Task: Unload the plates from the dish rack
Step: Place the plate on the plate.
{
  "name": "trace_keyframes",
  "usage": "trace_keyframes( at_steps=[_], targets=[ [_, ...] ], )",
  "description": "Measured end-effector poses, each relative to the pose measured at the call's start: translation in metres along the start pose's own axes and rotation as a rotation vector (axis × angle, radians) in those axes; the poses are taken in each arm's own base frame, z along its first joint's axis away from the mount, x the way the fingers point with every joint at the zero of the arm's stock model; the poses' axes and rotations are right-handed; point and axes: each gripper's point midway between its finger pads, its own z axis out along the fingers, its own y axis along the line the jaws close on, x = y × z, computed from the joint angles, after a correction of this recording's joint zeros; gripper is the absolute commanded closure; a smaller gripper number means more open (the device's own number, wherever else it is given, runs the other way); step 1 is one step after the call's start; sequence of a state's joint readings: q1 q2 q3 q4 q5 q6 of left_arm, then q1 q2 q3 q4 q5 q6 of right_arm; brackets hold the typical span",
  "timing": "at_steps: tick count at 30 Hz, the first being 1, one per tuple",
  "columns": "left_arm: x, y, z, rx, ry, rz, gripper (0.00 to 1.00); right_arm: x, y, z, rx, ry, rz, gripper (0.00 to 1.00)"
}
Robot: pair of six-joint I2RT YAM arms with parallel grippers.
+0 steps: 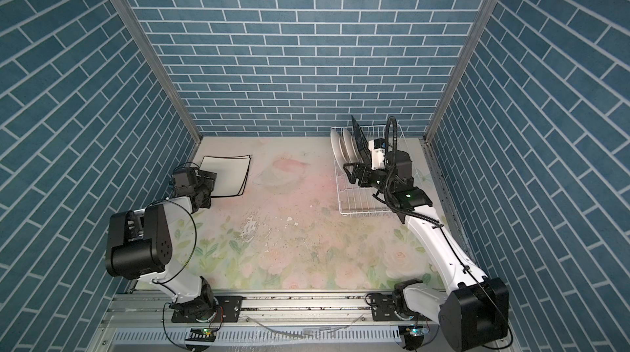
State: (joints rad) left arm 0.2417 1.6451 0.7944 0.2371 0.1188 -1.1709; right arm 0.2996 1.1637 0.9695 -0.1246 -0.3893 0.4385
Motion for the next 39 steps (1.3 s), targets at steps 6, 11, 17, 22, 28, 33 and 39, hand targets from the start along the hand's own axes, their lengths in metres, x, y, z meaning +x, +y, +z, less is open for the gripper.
trace_keyframes(
  at_steps=[6, 11, 17, 22, 28, 33, 39],
  targets=[
    [0.003, 0.008, -0.001, -0.012, 0.003, -0.016, 0.0, 0.001, 0.0, -0.002, 0.002, 0.005, 0.001, 0.14],
    [0.003, 0.007, -0.004, -0.004, 0.0, -0.026, 0.0, 0.0, 0.003, -0.008, 0.0, -0.003, -0.002, 0.14],
    [0.003, 0.006, -0.013, 0.012, -0.006, -0.034, 0.0, -0.003, 0.004, -0.011, -0.002, -0.013, -0.006, 0.14],
    [0.007, 0.008, -0.014, 0.022, 0.004, -0.05, 0.0, -0.003, 0.005, -0.012, -0.003, -0.016, -0.007, 0.14],
    [0.022, 0.019, -0.013, 0.01, 0.039, -0.056, 0.0, -0.003, 0.005, -0.012, -0.002, -0.016, -0.007, 0.14],
    [0.038, 0.009, -0.013, 0.044, 0.074, -0.034, 0.0, -0.004, 0.004, -0.012, 0.0, -0.017, -0.006, 0.14],
    [0.066, -0.002, -0.015, 0.067, 0.13, 0.013, 0.0, -0.004, 0.004, -0.012, 0.0, -0.017, -0.006, 0.14]
  ],
)
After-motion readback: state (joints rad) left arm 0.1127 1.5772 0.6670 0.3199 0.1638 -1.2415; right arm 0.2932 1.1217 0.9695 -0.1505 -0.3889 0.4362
